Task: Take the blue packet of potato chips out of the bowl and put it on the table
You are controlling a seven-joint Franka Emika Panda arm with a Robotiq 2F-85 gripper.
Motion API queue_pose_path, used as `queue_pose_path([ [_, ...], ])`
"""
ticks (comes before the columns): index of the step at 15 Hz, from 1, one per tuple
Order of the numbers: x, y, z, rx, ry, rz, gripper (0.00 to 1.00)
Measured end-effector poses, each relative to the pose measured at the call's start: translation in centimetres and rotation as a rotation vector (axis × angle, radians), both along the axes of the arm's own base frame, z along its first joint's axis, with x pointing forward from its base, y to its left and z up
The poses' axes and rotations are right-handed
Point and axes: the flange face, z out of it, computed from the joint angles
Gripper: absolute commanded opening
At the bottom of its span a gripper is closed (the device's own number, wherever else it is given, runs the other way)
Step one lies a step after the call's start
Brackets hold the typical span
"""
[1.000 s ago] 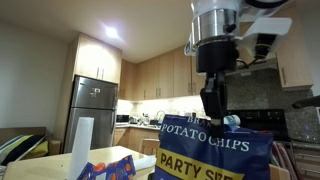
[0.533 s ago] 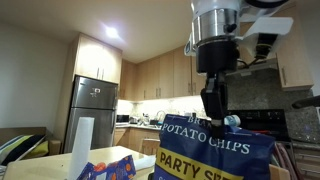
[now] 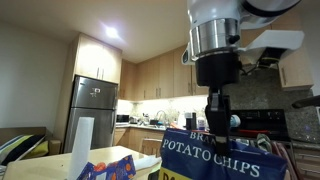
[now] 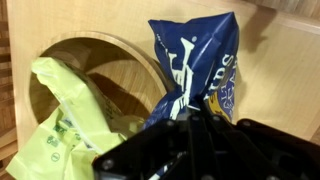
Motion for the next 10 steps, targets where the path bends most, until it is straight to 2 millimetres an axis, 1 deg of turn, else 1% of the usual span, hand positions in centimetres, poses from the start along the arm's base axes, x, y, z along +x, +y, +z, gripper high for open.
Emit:
queue_pose_path([
  [6,-0.1,0.9,-2.6,-0.016,0.045,0.027,0.0],
  [10,-0.1,1.3,-3.1,-0.015,0.052,0.038,0.0],
])
